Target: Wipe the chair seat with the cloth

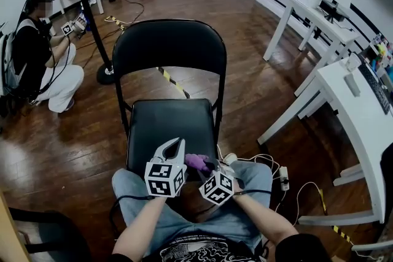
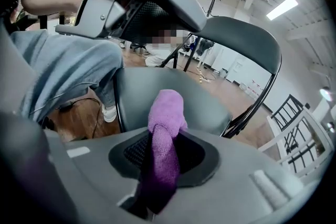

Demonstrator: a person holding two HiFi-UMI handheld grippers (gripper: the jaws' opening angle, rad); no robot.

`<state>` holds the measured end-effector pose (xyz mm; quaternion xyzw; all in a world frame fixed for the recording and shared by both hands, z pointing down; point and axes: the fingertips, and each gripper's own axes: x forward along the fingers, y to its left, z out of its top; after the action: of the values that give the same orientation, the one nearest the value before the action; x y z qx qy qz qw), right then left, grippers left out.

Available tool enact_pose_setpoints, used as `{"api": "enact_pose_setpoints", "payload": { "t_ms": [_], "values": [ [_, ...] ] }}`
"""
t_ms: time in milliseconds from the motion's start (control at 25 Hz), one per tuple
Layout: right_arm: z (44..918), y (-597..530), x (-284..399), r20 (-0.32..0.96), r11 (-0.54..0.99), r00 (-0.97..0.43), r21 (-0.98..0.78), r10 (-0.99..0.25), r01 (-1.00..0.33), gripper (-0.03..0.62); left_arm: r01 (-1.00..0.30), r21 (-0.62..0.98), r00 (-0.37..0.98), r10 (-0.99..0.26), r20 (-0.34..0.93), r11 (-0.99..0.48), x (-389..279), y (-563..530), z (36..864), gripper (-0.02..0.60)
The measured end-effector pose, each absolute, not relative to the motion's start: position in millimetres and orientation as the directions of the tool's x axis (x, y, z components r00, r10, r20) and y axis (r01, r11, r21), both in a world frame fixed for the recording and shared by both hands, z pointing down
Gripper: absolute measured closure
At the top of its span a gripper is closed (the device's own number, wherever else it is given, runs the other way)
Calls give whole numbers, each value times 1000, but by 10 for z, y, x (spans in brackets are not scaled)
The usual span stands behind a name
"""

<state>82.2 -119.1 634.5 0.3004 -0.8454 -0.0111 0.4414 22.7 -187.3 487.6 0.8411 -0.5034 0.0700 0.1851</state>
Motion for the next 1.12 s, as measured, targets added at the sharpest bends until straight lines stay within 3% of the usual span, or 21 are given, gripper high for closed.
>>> {"api": "enact_pose_setpoints", "payload": {
  "t_ms": [200, 640, 1120],
  "values": [
    [6113, -1340, 813, 693, 773, -440, 275, -571, -571, 503, -876, 237, 476, -830, 291, -419, 167, -1852, 4789, 578],
    [5143, -1604, 610, 464, 626, -512, 126, -723, -769, 503, -872, 235, 481, -843, 241, -430, 127, -1594, 4566, 577],
    [4526, -1064, 348, 285, 580, -564, -32, -775, -814, 503, -880, 219, 463, -863, 202, -421, -47, -836, 4373, 578]
  ]
}}
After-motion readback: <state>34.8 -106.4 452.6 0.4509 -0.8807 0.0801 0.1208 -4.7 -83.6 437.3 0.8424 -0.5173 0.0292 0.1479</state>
